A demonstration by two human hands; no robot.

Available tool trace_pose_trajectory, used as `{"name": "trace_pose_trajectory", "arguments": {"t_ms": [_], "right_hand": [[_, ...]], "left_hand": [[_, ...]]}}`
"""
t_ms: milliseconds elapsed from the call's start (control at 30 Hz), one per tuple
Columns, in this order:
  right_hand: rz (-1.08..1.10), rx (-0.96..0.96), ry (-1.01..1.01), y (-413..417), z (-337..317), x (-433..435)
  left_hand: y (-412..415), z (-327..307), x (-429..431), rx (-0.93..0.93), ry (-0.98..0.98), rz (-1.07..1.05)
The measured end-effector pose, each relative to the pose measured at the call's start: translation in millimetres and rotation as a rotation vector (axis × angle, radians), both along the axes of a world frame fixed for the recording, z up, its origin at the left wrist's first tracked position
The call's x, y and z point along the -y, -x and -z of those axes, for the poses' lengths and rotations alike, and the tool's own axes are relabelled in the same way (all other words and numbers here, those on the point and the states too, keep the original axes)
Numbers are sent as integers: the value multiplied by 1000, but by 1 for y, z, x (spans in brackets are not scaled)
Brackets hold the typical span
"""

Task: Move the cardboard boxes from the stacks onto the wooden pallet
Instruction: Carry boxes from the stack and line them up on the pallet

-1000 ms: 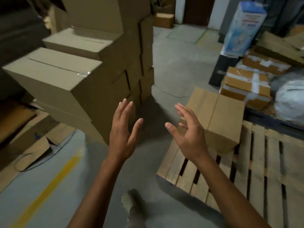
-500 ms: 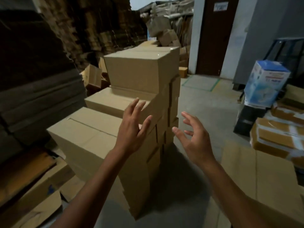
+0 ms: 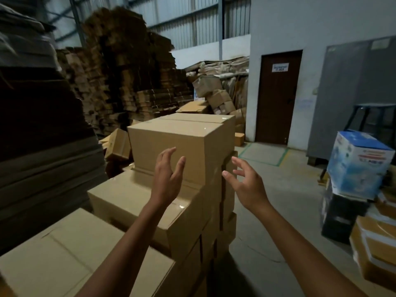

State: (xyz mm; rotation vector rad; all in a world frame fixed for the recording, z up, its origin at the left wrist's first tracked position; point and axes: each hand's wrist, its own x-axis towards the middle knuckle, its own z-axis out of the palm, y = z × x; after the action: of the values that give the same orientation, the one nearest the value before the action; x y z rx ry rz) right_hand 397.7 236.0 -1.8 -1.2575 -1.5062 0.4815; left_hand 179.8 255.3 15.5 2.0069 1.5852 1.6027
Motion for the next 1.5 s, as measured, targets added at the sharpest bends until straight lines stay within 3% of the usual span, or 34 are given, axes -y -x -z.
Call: {"name": "trace_pose_trajectory", "arguments": {"t_ms": [333,500,633,867,1067,1267,1500], "right_hand": [[-33,-41,131,-66,-23,-245],[-41,-12,236,-74,-27,-332],[-69,-84,324,-72,-29,-375],[-183,-159,363,-54,-41,-412],[-206,-163,428,-42,-35,-436],[-270,-248,451,-26,-34,-438],[-349,-154,395,-14,-48,-427]], "left_hand": [[-68,-8,-209,567,188,-112],[-85,-9,-297,761,413,-201],[-88,-14,-340,790,449,-447],[-89,9,-353,772,583,-467],[-73,30,-341,793,515,-417],[-50,47,-306,999,378,-253],[-41,49,-278,1171,316,-154]]}}
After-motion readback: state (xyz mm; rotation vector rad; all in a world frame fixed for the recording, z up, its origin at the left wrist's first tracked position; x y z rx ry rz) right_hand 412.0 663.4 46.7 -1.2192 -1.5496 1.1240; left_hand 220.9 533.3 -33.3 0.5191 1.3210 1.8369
